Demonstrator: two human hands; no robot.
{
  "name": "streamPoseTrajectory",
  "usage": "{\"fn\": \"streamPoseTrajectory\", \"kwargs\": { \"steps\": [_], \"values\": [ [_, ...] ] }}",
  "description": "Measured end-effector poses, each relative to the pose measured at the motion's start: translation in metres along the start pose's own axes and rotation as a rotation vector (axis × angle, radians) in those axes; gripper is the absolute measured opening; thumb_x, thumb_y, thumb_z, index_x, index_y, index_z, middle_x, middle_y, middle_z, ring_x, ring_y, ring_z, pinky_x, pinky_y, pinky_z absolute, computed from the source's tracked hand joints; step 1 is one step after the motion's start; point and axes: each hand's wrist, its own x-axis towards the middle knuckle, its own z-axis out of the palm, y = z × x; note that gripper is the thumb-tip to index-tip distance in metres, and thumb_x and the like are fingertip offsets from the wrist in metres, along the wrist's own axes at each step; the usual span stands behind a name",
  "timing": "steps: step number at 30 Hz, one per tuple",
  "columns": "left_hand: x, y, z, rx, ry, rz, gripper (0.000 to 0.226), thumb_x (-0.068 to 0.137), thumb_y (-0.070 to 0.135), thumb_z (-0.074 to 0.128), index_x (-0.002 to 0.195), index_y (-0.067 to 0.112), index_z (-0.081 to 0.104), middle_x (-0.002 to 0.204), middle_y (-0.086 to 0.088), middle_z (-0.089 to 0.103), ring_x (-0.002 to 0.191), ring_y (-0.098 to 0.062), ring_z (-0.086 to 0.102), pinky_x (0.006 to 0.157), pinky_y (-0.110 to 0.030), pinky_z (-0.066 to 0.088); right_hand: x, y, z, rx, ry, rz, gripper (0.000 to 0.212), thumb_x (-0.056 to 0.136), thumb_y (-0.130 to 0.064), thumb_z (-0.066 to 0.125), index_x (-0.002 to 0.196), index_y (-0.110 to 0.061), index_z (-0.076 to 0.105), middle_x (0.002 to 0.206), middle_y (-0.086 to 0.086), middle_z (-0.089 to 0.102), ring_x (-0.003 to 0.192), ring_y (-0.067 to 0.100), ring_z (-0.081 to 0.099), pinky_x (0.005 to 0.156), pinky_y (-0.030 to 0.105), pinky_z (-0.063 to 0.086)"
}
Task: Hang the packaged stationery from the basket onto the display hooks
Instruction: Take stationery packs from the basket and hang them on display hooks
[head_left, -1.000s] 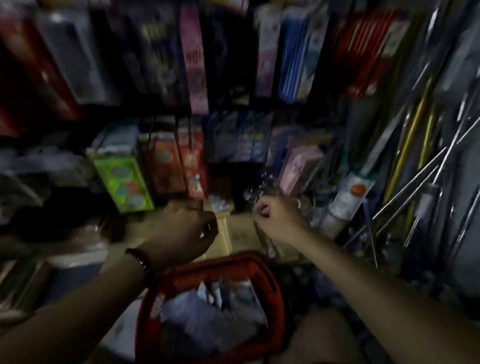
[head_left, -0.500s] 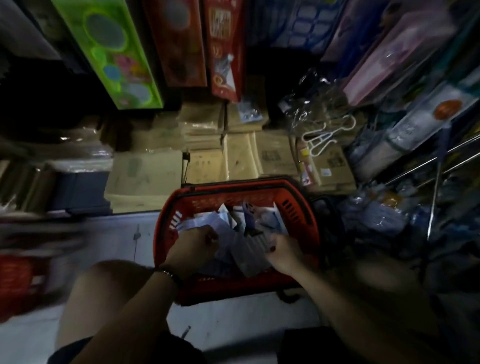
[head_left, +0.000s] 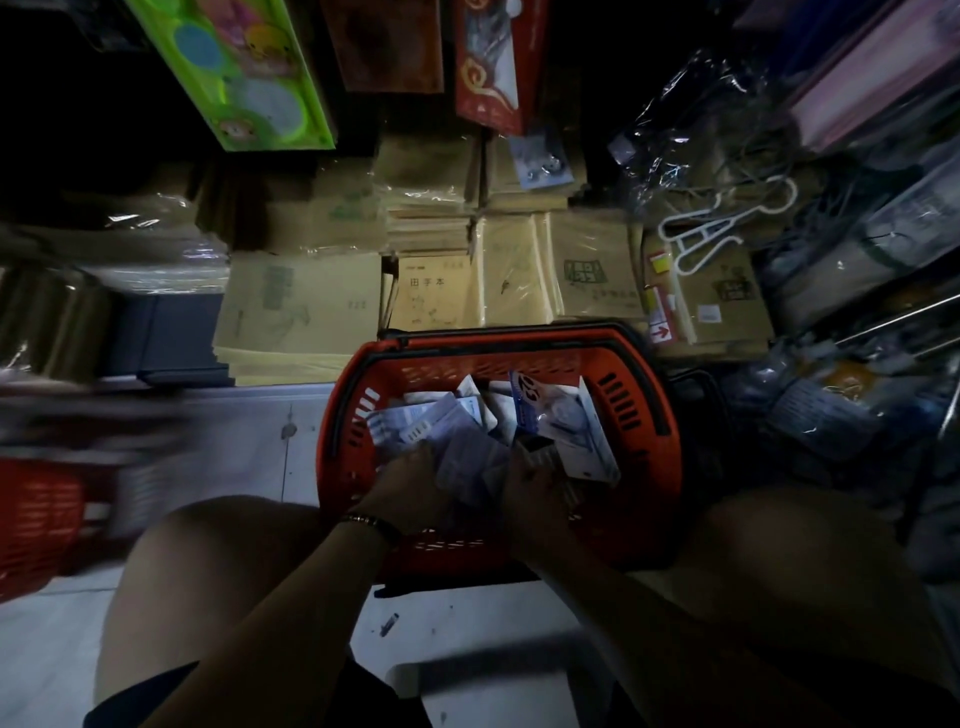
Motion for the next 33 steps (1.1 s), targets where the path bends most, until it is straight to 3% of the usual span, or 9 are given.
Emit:
{"fn": "streamPoseTrajectory", "kwargs": {
  "steps": [4,8,11,14,16,22,25,28,33],
  "values": [
    [0.001,0.002,0.000,-0.046,-0.008,0.002,0.048,0.107,0.032,0.061,0.147,0.006,0.051,0.142,-0.017,0.064,0.129,-0.030,0.064,0.109,-0.046,0.054,-0.005,0.004,-0.005,0.158,-0.100,-0.020,0.085,0.099,-0.026,0.065,0.166,-0.019,0.013,0.158,0.026,0.029,0.143,0.040,0.039,0.116,0.049,0.038],
    [0.002,0.014,0.004,-0.098,-0.009,-0.004,0.037,0.111,0.026,0.054,0.140,0.003,0.059,0.135,-0.018,0.067,0.126,-0.030,0.065,0.109,-0.038,0.051,-0.014,-0.004,-0.007,-0.011,0.168,-0.267,0.077,0.098,-0.031,0.071,0.157,0.003,0.036,0.155,0.028,0.044,0.144,0.042,0.046,0.119,0.048,0.039],
    [0.002,0.020,0.005,-0.155,0.008,-0.014,0.033,0.112,0.025,0.050,0.133,0.003,0.063,0.130,-0.015,0.068,0.121,-0.028,0.064,0.104,-0.034,0.050,-0.023,-0.006,-0.011,0.083,0.037,-0.277,0.070,0.108,-0.038,0.048,0.165,-0.008,0.019,0.169,0.016,0.025,0.159,0.032,0.020,0.129,0.043,0.016],
    [0.000,0.023,0.002,-0.303,0.123,-0.077,0.025,0.107,0.021,0.058,0.119,0.000,0.064,0.109,-0.007,0.067,0.103,-0.025,0.062,0.089,-0.033,0.049,-0.033,-0.010,-0.026,0.327,-0.014,-0.293,0.057,0.105,-0.041,0.055,0.157,-0.026,0.037,0.153,0.002,0.048,0.148,0.030,0.039,0.118,0.025,0.037],
    [-0.002,0.025,-0.004,-0.417,0.182,-0.099,0.026,0.107,0.019,0.056,0.106,-0.004,0.067,0.096,-0.012,0.071,0.095,-0.033,0.069,0.086,-0.042,0.057,-0.036,-0.013,-0.035,0.347,0.041,-0.297,0.068,0.101,-0.048,0.055,0.160,-0.022,0.032,0.160,0.006,0.042,0.150,0.029,0.038,0.121,0.037,0.037],
    [-0.016,0.017,-0.016,-0.856,0.337,-0.123,0.028,0.107,0.026,0.059,0.130,0.010,0.055,0.123,-0.017,0.067,0.107,-0.034,0.071,0.089,-0.055,0.065,-0.045,-0.010,-0.053,0.406,0.268,-0.205,0.067,0.105,-0.022,0.054,0.165,-0.034,0.025,0.160,0.003,0.043,0.148,0.022,0.041,0.118,0.038,0.040],
    [-0.023,0.009,-0.018,-1.090,0.342,-0.104,0.042,0.095,0.015,0.072,0.133,0.016,0.055,0.123,-0.013,0.069,0.107,-0.032,0.073,0.077,-0.048,0.068,-0.048,-0.002,-0.062,0.486,0.315,-0.137,0.059,0.109,-0.024,0.051,0.163,-0.033,0.030,0.159,0.010,0.040,0.149,0.026,0.036,0.118,0.035,0.033],
    [-0.029,0.003,-0.018,-1.064,0.368,-0.059,0.050,0.076,0.013,0.082,0.123,0.025,0.067,0.113,-0.005,0.078,0.107,-0.031,0.074,0.088,-0.054,0.064,-0.052,0.001,-0.071,0.603,0.353,-0.046,0.055,0.109,-0.029,0.052,0.162,-0.028,0.036,0.156,0.015,0.036,0.146,0.032,0.040,0.116,0.033,0.034],
    [-0.038,0.012,-0.010,-1.410,0.171,-0.013,0.060,0.066,0.027,0.095,0.122,0.012,0.078,0.118,-0.019,0.079,0.113,-0.045,0.074,0.093,-0.060,0.062,-0.060,-0.003,-0.079,0.709,0.448,-0.085,0.049,0.108,-0.033,0.054,0.154,-0.020,0.049,0.155,0.009,0.040,0.144,0.022,0.041,0.110,0.023,0.031]
  ]
}}
